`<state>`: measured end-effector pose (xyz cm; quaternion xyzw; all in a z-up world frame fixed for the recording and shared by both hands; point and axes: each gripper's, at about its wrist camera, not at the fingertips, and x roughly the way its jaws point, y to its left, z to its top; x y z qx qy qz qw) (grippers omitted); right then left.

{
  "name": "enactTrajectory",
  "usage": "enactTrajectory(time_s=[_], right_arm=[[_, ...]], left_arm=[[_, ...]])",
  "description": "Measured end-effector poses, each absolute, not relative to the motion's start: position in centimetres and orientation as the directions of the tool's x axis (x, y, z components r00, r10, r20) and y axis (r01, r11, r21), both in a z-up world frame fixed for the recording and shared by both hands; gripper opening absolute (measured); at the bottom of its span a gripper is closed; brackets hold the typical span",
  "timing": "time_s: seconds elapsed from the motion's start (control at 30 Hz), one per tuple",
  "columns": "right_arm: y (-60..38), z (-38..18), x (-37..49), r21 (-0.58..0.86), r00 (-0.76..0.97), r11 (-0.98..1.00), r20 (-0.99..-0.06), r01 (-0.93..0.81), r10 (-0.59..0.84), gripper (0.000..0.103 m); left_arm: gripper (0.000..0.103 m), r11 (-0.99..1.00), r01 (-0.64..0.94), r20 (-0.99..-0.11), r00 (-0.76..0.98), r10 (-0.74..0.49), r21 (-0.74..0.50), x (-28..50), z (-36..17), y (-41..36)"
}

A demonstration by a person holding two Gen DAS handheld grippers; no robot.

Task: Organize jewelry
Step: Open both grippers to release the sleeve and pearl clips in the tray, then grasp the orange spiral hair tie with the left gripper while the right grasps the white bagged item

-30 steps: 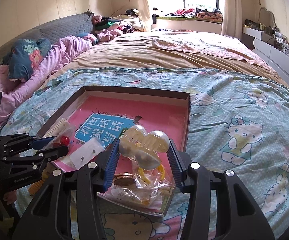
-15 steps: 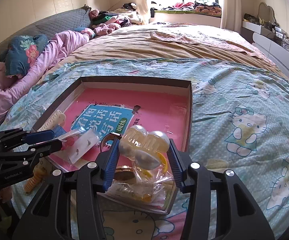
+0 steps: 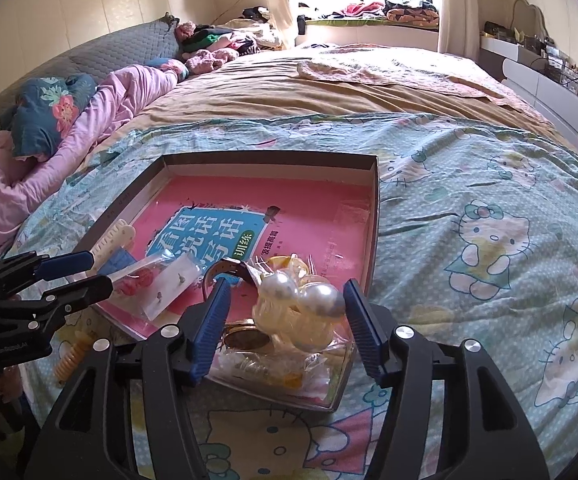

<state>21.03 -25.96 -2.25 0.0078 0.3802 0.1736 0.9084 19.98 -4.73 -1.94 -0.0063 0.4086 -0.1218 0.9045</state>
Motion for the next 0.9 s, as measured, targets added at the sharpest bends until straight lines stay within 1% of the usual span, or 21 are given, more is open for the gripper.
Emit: enactTrajectory(time_s=[0.07,0.1,0.13,0.17,0.2,0.23,0.27,0.3,0.33,0.37,0.5,0.57,0.63,0.9], right_arm=[[-26.2,-1.8,20.7,0.156,0.656,0.938,-0.679,-0.308,0.329,0.062],[-26.4,-1.4,20.4,0.163,0.663,0.937,-0.67,-0.307,0.334,0.069],[-26.5,-1.1,20.1,0.169,0.671,0.937,-0.66,-0.305,0.337,0.076],[-26.8,-0.6,19.7,0.177,0.681,0.937,-0.648,-0.302,0.342,0.078],[-27.0,-0.2,19.3,0.186,0.689,0.935,-0.636,-0.301,0.348,0.081],[-27.2,0.2,19.0,0.194,0.694,0.933,-0.626,-0.302,0.355,0.084],[-27.3,0.5,18.7,0.197,0.699,0.932,-0.619,-0.304,0.358,0.085],[-27.3,0.9,18.3,0.198,0.703,0.931,-0.612,-0.306,0.361,0.086],[-27.4,1.3,17.9,0.198,0.709,0.93,-0.603,-0.31,0.365,0.087],[-27.4,1.6,17.5,0.2,0.713,0.927,-0.594,-0.317,0.371,0.088],[-27.1,2.9,15.8,0.198,0.725,0.918,-0.566,-0.343,0.392,0.091],[-26.8,3.3,15.2,0.196,0.722,0.913,-0.562,-0.359,0.405,0.091],[-26.5,3.5,14.5,0.192,0.718,0.908,-0.56,-0.372,0.413,0.092],[-24.6,2.6,12.9,0.192,0.669,0.885,-0.592,-0.424,0.449,0.092]], left_arm=[[0.054,0.971,0.211,-0.735,0.64,-0.224,-0.112,19.8,-1.7,-4.6],[0.055,0.972,0.207,-0.734,0.643,-0.221,-0.112,19.6,-1.5,-4.5],[0.06,0.972,0.204,-0.729,0.647,-0.221,-0.114,19.5,-1.2,-4.4],[0.065,0.973,0.201,-0.725,0.652,-0.221,-0.115,19.3,-1.0,-4.2],[0.067,0.974,0.195,-0.721,0.659,-0.217,-0.114,19.0,-0.7,-4.0],[0.072,0.975,0.191,-0.717,0.663,-0.213,-0.113,18.9,-0.5,-3.9],[0.077,0.976,0.187,-0.713,0.669,-0.209,-0.111,18.6,-0.2,-3.7],[0.08,0.978,0.18,-0.709,0.675,-0.203,-0.108,18.3,0.1,-3.5],[0.086,0.979,0.172,-0.705,0.681,-0.197,-0.107,18.0,0.4,-3.2],[0.09,0.98,0.165,-0.701,0.687,-0.193,-0.108,17.7,0.7,-2.9],[0.09,0.985,0.135,-0.695,0.699,-0.169,-0.104,16.8,1.5,-1.6],[0.092,0.988,0.123,-0.696,0.701,-0.156,-0.096,16.2,1.8,-1.0],[0.092,0.99,0.11,-0.696,0.704,-0.14,-0.088,15.6,1.9,-0.4],[0.092,0.994,0.071,-0.73,0.675,-0.107,-0.08,13.2,0.5,1.9]])
